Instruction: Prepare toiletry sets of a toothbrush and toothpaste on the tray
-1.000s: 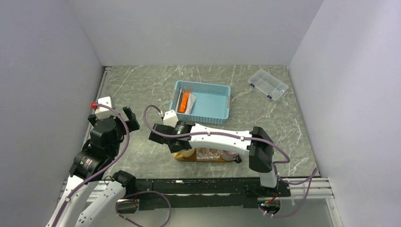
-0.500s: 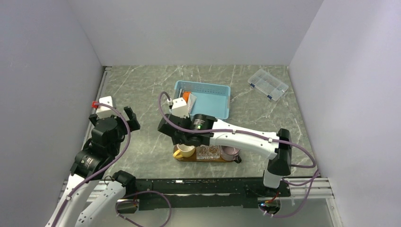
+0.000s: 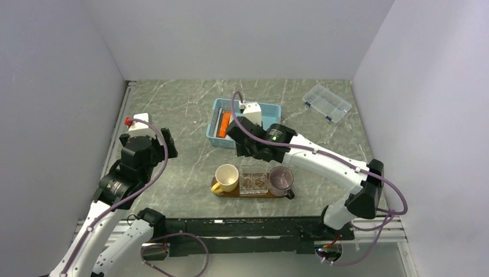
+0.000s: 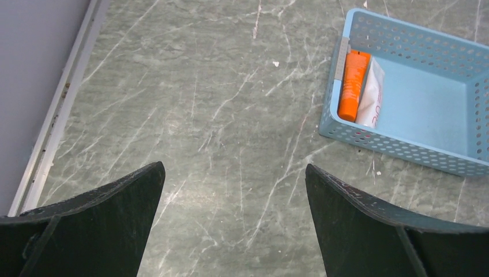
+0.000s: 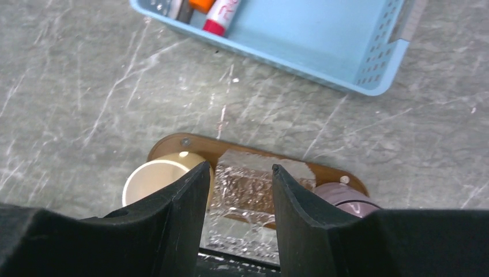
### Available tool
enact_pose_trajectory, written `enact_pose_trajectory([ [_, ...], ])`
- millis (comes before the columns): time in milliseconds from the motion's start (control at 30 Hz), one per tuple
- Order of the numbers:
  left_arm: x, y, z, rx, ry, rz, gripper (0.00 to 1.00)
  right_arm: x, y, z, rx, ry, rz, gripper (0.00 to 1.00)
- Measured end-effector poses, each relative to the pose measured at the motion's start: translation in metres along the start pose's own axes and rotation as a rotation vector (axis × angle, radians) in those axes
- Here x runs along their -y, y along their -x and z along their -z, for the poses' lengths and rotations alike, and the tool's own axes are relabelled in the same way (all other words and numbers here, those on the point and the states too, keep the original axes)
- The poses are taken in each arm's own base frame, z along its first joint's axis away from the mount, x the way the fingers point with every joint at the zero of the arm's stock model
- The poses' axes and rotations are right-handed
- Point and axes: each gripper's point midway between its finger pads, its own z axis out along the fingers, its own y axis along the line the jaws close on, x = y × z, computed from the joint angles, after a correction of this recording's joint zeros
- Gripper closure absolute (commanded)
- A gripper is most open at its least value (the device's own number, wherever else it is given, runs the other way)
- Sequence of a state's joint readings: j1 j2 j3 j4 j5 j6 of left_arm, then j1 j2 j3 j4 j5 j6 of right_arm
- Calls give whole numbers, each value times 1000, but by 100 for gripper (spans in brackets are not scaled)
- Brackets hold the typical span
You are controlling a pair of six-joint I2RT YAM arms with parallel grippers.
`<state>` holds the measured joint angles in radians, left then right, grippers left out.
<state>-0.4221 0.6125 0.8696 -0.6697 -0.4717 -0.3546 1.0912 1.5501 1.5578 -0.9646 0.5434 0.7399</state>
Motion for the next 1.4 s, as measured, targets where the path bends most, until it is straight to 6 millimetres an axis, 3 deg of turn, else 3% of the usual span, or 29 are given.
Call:
enact_pose_trajectory([
  [300,22,-18,-17,-97,-73,-45,1,49,20,-27,6,-55,-57,50],
  [467,35,-37,-29,-188,-114,-83,1,63,41,-52,7,-71,-83,49],
  [633,41,-46,-32,-231,-136,-98,1,54,62,-92,-1,-65,-95,48],
  [967,43,-47,-32,-239,-159,-101,1,23,81,-177,-68,-15,-130,38],
  [1267,42,-45,-30,-229,-161,-101,1,14,69,-225,-125,-21,-150,36],
  [1400,41,-43,-29,-221,-161,-95,1,12,73,-240,-123,-24,-167,36],
])
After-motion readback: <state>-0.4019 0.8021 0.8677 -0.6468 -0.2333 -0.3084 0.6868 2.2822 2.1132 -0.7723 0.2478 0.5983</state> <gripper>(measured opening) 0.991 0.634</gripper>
